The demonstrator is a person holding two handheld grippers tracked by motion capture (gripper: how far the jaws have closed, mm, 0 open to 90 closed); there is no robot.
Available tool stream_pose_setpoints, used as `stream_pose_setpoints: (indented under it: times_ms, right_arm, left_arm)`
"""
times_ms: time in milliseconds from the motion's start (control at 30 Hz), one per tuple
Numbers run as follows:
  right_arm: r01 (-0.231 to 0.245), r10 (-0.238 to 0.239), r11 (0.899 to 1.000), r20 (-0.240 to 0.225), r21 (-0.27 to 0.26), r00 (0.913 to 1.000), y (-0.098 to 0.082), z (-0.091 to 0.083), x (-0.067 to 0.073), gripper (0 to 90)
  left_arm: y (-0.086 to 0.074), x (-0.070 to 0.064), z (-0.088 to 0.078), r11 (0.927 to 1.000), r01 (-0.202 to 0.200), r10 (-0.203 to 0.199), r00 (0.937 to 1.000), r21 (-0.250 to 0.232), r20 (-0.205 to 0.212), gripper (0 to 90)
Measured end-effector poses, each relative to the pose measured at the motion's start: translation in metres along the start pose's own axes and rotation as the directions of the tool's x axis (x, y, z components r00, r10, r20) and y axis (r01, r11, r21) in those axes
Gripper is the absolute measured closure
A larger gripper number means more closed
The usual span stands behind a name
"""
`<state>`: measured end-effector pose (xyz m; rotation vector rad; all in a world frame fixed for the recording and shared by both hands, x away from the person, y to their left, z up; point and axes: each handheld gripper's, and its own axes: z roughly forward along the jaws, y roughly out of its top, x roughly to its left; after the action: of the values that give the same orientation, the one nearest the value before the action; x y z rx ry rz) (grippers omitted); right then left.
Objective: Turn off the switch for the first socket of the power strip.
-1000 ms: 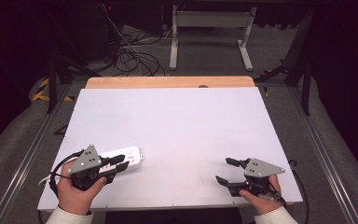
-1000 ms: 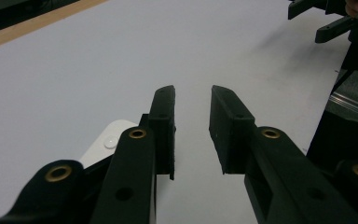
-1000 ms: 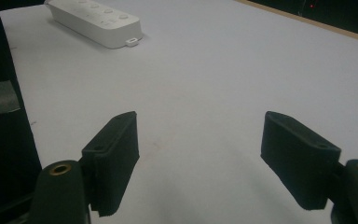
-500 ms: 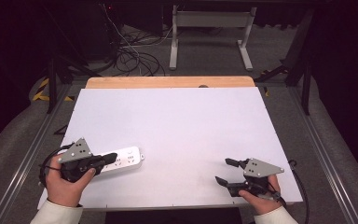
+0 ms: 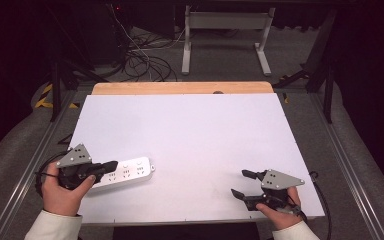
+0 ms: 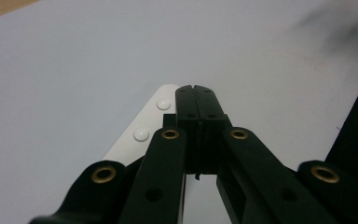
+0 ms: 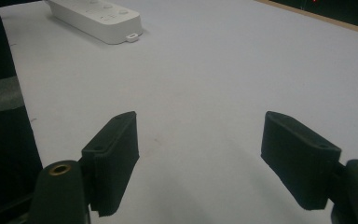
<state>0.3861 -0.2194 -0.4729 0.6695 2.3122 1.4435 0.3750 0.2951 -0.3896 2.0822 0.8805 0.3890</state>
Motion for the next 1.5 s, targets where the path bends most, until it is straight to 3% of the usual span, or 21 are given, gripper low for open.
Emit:
stream_pose_setpoints:
  times_ms: [400, 467, 533, 667, 733, 933, 1267, 1500]
  right_arm:
    - [-0.001, 0.001, 1.000, -0.001, 0.006, 1.0000, 0.000, 0.001, 0.000, 28.0]
    - [-0.001, 0.001, 1.000, 0.000, 0.007, 1.0000, 0.000, 0.001, 0.000, 28.0]
    - [-0.002, 0.002, 1.000, 0.000, 0.007, 1.0000, 0.000, 0.001, 0.000, 28.0]
    - [0.002, -0.002, 1.000, -0.001, 0.009, 1.0000, 0.000, 0.001, 0.000, 28.0]
    - [0.002, -0.002, 1.000, -0.001, 0.009, 1.0000, 0.000, 0.001, 0.000, 28.0]
    - [0.002, -0.002, 1.000, -0.002, 0.011, 1.0000, 0.000, 0.001, 0.000, 28.0]
    - [0.002, -0.002, 1.000, -0.002, 0.011, 1.0000, 0.000, 0.001, 0.000, 28.0]
    - [0.001, -0.001, 1.000, -0.004, 0.011, 1.0000, 0.000, 0.001, 0.000, 28.0]
  left_arm:
    - [-0.005, 0.020, -0.004, 0.9980, 0.050, -0.049, 0.9984, 0.038, -0.028, 90.0]
    - [-0.006, 0.023, -0.004, 0.9980, 0.036, -0.034, 0.9986, 0.052, -0.041, 90.0]
    - [-0.007, 0.025, -0.002, 0.9964, 0.052, -0.049, 0.9978, 0.067, -0.043, 90.0]
    - [-0.008, 0.032, 0.001, 0.9927, 0.045, -0.038, 0.9970, 0.112, -0.067, 90.0]
    - [-0.008, 0.038, 0.003, 0.9869, 0.040, -0.029, 0.9968, 0.156, -0.075, 90.0]
    - [-0.009, 0.046, 0.007, 0.9745, 0.053, -0.033, 0.9953, 0.218, -0.091, 90.0]
    - [-0.011, 0.055, 0.012, 0.9491, 0.069, -0.036, 0.9932, 0.307, -0.110, 90.0]
    - [-0.014, 0.061, 0.017, 0.9271, 0.097, -0.060, 0.9918, 0.362, -0.113, 90.0]
